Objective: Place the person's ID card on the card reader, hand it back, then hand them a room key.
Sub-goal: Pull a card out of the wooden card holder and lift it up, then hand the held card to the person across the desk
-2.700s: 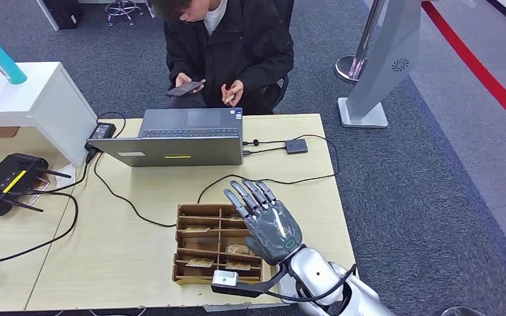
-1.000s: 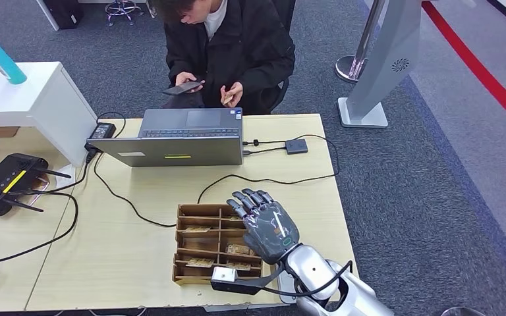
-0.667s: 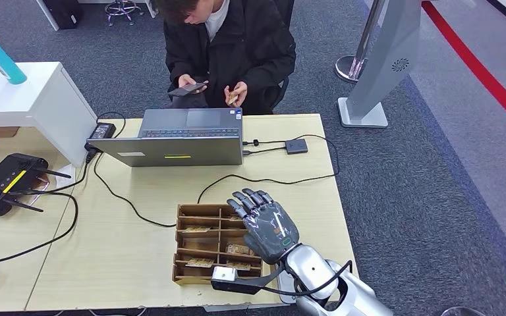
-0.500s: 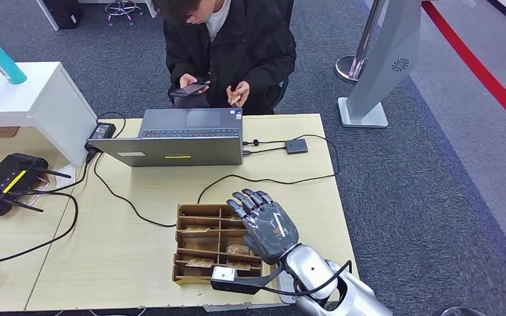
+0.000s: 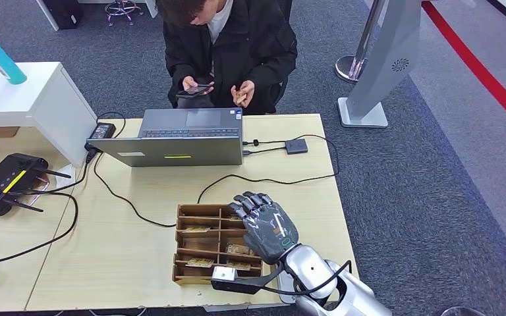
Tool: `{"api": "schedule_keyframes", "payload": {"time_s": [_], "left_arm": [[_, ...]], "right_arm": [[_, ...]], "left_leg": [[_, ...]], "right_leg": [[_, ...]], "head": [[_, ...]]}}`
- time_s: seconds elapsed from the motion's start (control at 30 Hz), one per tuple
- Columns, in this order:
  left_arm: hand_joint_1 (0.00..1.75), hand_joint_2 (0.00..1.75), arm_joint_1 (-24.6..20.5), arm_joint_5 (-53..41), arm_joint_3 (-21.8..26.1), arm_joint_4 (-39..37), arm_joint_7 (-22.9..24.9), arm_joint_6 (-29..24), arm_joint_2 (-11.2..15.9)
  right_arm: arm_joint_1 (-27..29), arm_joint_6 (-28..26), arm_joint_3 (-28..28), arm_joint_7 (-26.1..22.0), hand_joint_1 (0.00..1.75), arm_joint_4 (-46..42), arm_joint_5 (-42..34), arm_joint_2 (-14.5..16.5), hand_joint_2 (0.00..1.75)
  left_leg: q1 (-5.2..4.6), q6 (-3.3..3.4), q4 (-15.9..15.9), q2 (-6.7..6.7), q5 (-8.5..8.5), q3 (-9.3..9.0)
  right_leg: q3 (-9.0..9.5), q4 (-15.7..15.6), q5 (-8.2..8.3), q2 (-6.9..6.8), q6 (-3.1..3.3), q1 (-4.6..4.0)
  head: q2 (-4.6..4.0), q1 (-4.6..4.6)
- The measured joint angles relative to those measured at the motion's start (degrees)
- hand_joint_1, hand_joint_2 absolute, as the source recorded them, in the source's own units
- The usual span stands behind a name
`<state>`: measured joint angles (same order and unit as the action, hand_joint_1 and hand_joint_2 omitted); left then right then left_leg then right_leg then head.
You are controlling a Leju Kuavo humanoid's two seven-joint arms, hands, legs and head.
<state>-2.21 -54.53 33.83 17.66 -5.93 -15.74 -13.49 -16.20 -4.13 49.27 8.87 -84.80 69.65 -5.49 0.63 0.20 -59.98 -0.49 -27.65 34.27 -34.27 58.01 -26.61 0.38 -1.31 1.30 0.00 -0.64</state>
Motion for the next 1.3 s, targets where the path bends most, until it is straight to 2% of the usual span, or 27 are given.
{"api": "schedule_keyframes", "payload": {"time_s": [0.17,1.3], "left_arm": [[0.00,0.00,0.0,0.0,0.0,0.0,0.0,0.1,0.0],[0.00,0.00,0.1,-0.1,-0.9,0.6,0.4,0.3,-0.3]], "right_arm": [[0.0,0.1,0.0,0.1,0.63,0.2,-0.1,0.0,1.75],[-0.1,0.7,0.1,0.5,0.72,1.7,-0.5,0.5,1.75]], "left_leg": [[0.00,0.00,0.0,0.00,0.00,0.00],[0.00,0.00,0.0,0.00,0.00,0.00]], "right_leg": [[0.00,0.0,0.00,0.00,0.00,0.00],[0.00,0.0,0.00,0.00,0.00,0.00]], "head": [[0.00,0.00],[0.00,0.00]]}}
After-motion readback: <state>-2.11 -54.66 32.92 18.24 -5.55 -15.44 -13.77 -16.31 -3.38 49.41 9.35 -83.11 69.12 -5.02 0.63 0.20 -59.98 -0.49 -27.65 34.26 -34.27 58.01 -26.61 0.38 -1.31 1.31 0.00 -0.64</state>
